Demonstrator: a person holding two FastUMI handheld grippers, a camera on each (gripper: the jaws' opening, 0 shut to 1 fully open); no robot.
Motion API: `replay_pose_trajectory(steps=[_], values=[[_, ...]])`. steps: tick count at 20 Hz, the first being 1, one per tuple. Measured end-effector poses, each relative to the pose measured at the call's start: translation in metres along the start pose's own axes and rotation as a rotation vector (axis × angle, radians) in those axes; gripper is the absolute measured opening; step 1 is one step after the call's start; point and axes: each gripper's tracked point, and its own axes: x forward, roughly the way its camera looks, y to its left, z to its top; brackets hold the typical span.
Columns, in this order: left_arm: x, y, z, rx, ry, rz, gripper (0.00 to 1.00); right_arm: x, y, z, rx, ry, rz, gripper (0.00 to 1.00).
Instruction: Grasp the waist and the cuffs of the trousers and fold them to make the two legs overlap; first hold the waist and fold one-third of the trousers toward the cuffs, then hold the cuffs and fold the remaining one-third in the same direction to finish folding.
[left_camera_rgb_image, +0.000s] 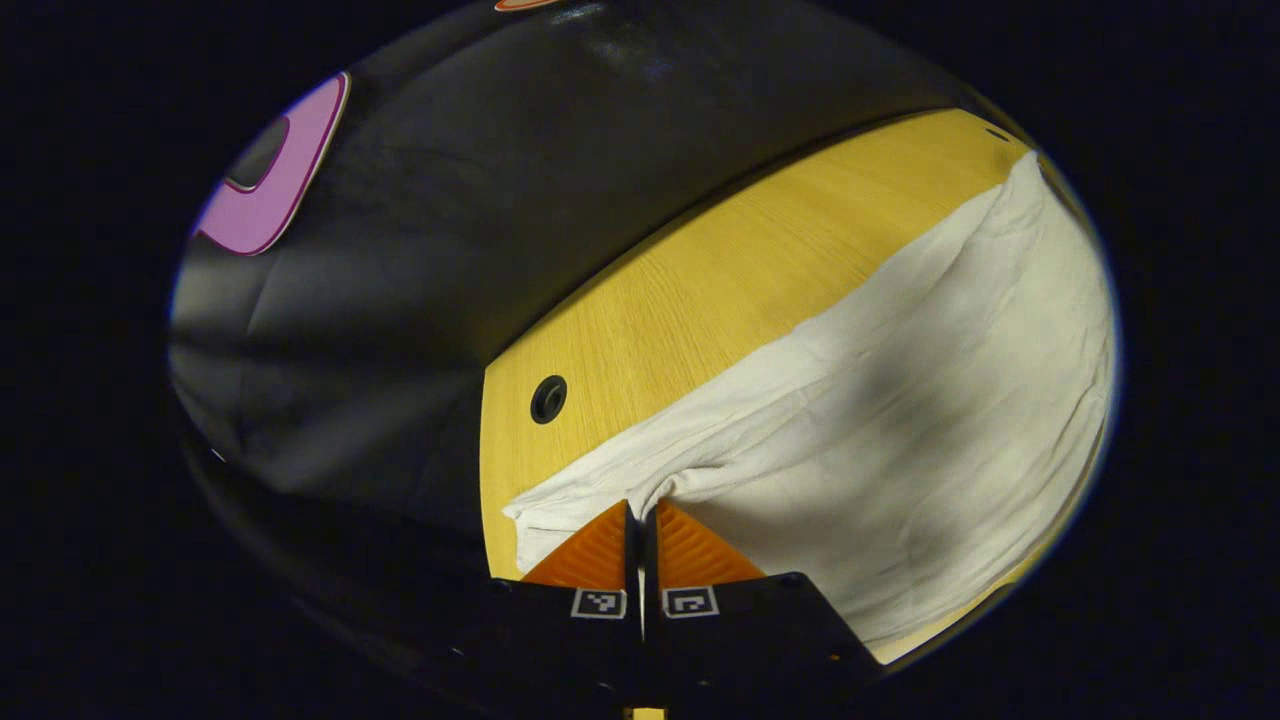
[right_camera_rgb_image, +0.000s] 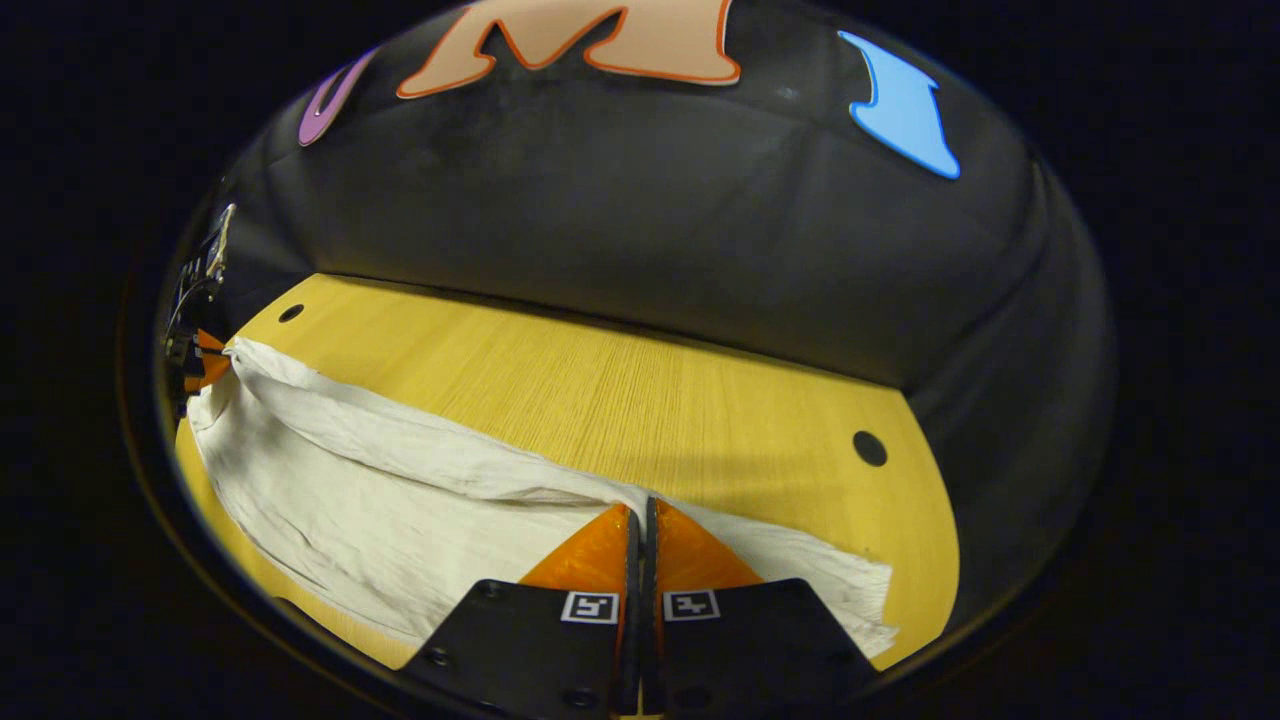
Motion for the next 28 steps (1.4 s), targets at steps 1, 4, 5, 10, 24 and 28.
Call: replay_pose_trajectory(steps=[1, 4, 5, 10, 24, 28], values=[[0.006, -0.003, 0.0, -0.003, -0.003, 0.005, 0.0, 0.009, 0.003, -0.003, 0.019, 0.002, 0.012, 0.02], [0.015, -0.009, 0.0, -0.04, -0.019, 0.002, 0.0, 0.012, 0.006, -0.002, 0.067, -0.011, 0.066, 0.05], [0.015, -0.011, 0.002, -0.072, -0.039, -0.006, 0.1, 0.011, 0.008, 0.001, 0.09, -0.018, 0.089, 0.16], [-0.019, -0.018, 0.032, -0.32, -0.205, -0.034, 0.96, -0.026, -0.005, 0.025, 0.072, -0.106, 0.123, 0.98], [-0.107, 0.009, 0.049, -0.667, -0.398, -0.054, 0.96, -0.123, -0.182, -0.045, 0.183, -0.076, -0.125, 0.99], [-0.102, 0.011, 0.052, -0.7, -0.405, -0.059, 0.96, -0.113, -0.204, -0.088, 0.279, -0.001, -0.137, 0.98]])
